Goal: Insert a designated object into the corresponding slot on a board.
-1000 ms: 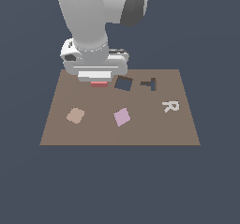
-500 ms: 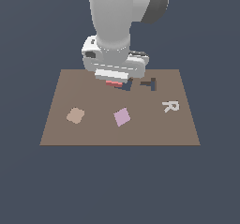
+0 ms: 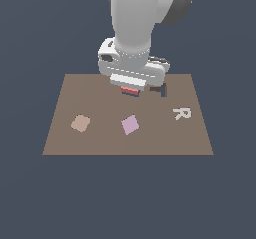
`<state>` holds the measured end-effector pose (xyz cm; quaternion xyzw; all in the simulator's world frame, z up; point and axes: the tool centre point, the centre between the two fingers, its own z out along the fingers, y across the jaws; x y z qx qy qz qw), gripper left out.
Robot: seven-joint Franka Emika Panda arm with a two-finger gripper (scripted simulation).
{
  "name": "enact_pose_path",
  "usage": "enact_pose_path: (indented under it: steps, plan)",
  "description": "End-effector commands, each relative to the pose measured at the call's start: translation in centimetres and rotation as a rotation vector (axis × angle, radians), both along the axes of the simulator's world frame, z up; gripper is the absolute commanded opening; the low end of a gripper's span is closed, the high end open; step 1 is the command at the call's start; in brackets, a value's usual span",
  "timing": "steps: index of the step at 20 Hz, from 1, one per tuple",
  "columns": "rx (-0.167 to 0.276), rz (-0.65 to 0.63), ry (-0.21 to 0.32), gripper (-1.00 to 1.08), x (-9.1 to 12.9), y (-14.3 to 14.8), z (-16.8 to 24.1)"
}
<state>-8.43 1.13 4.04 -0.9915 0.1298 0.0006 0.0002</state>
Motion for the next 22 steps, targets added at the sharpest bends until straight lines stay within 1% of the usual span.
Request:
enact_pose_path:
  steps: [1,12,13,22]
  plan:
    - [0.0,-0.01,-0.001,-1.0,0.1,0.3,0.0]
    - [0.0,-0.015,-0.001,-1.0,0.2,0.4,-1.0]
    - [0.0,-0.015,-0.001,1.0,0.2,0.4,-1.0]
    - [0.0,-0.015,-0.001,1.0,0.2,0.4,-1.0]
